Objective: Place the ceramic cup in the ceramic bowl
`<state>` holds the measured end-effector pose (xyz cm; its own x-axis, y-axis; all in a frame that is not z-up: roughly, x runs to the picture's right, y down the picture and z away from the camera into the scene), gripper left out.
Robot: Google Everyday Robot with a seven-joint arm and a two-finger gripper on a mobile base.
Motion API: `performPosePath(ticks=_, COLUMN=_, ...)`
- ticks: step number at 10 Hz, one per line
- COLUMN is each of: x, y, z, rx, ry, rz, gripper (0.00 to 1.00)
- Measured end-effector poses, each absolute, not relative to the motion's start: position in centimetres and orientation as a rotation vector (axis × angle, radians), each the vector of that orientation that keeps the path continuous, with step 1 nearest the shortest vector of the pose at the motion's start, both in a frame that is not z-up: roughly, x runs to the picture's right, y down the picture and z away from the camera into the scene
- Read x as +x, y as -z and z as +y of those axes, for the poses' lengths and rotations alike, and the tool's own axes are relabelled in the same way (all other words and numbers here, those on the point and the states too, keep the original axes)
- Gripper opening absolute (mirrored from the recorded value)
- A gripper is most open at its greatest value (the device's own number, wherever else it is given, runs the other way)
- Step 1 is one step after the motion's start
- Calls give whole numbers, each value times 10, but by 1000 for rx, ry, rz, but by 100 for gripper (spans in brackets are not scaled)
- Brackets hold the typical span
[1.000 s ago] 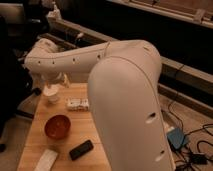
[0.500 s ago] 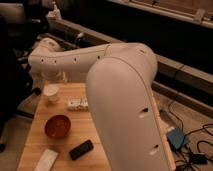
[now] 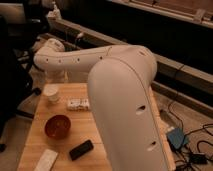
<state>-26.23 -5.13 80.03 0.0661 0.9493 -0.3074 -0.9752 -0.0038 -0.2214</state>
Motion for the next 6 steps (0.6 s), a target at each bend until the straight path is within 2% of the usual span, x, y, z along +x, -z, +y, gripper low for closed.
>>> performPosePath(ticks=6, x=-271, y=-828, z=-56, rx=-440, ry=-1507, rz=49, gripper=65)
